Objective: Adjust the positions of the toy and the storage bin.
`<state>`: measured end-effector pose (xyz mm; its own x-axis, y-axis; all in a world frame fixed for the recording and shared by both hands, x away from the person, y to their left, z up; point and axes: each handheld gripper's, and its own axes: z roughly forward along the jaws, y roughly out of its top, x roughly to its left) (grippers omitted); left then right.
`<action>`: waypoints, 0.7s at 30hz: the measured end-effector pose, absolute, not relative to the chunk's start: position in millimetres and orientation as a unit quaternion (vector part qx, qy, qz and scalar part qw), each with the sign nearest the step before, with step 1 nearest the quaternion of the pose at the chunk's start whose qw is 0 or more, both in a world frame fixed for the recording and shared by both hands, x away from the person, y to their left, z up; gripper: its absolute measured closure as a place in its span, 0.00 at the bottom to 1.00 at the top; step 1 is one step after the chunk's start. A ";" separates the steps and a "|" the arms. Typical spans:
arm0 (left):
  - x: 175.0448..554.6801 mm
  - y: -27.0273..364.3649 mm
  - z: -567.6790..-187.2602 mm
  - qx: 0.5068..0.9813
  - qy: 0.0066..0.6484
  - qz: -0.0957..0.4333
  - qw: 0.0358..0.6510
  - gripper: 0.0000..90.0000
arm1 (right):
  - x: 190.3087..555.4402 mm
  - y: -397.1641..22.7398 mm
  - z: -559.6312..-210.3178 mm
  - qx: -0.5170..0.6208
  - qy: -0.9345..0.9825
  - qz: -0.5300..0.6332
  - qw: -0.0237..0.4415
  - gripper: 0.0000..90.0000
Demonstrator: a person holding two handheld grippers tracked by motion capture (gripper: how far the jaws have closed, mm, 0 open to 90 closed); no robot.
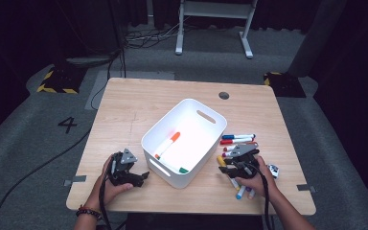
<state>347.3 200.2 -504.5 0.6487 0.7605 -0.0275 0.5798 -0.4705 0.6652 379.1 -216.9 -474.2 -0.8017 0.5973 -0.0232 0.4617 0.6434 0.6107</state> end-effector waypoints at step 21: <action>347.5 200.3 -504.6 0.848 0.392 0.136 0.330 0.08 | 375.0 -192.3 -483.4 0.293 0.900 0.304 0.108 0.83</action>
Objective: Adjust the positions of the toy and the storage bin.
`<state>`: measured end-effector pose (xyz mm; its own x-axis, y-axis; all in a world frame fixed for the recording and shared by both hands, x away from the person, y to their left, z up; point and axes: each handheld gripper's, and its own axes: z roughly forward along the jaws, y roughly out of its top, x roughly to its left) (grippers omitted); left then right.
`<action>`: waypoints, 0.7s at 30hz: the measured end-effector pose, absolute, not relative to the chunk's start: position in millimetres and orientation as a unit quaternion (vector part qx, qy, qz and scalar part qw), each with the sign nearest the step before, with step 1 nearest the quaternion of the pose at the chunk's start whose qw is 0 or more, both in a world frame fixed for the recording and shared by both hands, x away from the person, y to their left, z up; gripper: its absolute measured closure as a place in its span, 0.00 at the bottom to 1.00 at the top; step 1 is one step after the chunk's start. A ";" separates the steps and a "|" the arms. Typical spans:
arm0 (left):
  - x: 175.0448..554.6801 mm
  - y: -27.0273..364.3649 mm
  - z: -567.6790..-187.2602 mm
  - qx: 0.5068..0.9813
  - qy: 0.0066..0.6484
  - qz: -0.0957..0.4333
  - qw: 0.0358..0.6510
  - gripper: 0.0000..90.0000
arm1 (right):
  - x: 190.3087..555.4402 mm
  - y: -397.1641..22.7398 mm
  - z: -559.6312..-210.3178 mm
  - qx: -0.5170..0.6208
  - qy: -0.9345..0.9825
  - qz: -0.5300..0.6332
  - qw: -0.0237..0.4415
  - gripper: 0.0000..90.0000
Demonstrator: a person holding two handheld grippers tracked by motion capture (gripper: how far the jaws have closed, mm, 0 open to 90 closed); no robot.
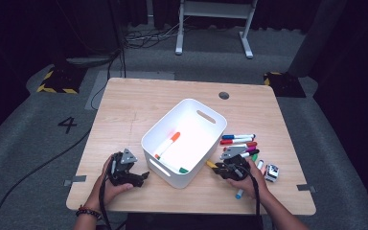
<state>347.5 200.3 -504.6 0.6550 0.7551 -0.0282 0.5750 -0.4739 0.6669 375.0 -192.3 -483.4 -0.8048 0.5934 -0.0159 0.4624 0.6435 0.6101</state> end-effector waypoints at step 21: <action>347.6 200.3 -504.6 0.848 0.392 0.136 0.330 0.08 | 362.2 -227.7 -430.0 0.265 0.858 0.427 0.102 0.83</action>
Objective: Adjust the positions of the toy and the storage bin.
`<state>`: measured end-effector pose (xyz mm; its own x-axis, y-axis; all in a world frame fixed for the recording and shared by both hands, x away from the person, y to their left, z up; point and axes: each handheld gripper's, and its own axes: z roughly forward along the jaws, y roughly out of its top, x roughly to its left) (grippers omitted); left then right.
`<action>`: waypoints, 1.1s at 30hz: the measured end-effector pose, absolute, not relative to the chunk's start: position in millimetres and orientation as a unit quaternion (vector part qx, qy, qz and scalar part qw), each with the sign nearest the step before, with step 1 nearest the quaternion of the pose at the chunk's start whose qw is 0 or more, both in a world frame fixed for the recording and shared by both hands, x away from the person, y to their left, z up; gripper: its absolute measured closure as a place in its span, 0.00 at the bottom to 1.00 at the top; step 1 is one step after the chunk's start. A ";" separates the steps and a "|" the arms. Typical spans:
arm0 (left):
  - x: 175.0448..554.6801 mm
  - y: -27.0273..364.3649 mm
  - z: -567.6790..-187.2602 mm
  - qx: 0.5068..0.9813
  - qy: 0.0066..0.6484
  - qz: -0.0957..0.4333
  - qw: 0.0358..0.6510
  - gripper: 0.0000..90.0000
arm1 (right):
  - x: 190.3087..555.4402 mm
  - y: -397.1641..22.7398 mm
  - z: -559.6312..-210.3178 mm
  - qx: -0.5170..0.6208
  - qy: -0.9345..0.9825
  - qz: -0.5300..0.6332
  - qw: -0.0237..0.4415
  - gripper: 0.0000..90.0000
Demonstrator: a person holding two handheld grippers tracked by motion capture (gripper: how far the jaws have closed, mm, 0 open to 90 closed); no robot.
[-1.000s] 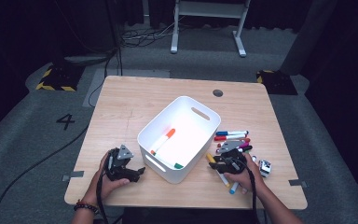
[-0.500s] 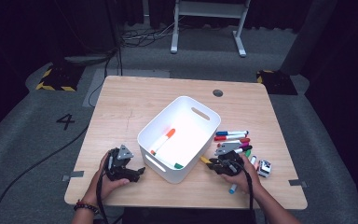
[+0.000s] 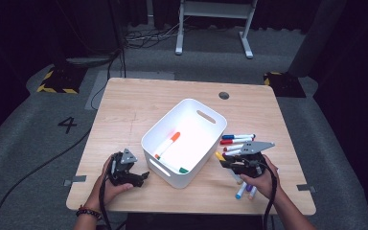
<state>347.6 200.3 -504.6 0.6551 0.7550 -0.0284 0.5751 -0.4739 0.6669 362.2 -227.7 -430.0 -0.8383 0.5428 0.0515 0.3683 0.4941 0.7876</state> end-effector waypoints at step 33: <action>347.5 200.3 -504.6 0.848 0.392 0.136 0.330 0.08 | 356.5 -177.9 -302.7 0.186 0.845 0.490 0.106 0.83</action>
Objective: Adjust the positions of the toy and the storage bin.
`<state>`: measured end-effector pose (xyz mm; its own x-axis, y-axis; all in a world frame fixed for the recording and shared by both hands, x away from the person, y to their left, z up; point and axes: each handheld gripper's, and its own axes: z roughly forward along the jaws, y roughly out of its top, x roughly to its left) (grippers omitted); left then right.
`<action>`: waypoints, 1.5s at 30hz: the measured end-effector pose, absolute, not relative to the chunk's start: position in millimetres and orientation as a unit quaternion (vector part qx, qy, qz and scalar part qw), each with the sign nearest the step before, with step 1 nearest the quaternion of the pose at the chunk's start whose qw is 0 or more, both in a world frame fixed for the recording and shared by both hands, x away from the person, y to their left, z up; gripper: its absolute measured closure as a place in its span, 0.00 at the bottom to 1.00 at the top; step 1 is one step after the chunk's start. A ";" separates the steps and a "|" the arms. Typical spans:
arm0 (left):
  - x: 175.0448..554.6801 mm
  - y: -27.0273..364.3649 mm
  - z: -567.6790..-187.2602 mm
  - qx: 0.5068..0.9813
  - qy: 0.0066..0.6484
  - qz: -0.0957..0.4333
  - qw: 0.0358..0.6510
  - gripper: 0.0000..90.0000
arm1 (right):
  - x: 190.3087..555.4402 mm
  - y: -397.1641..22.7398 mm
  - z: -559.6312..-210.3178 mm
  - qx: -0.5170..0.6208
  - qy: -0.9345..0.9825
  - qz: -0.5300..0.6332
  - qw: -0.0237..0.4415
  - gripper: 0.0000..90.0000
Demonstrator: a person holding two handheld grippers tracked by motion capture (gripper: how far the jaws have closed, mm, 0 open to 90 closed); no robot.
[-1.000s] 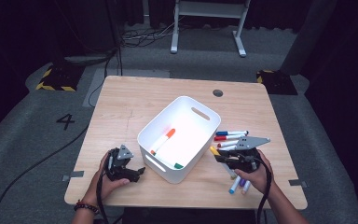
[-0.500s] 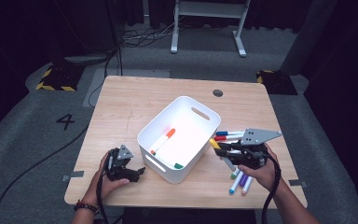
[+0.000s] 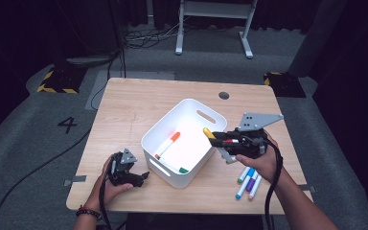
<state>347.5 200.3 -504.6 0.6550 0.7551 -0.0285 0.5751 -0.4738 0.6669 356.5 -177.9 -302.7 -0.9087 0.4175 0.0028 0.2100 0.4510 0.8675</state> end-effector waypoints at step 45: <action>347.7 200.6 -504.3 0.849 0.390 0.135 0.329 0.09 | 418.4 -46.8 -347.2 0.196 0.930 0.307 0.054 0.83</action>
<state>347.7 200.6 -504.3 0.6598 0.7509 -0.0282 0.5736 -0.4790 0.6645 418.4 -46.8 -347.2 -0.9171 0.3982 0.0203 0.3319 0.7342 0.5922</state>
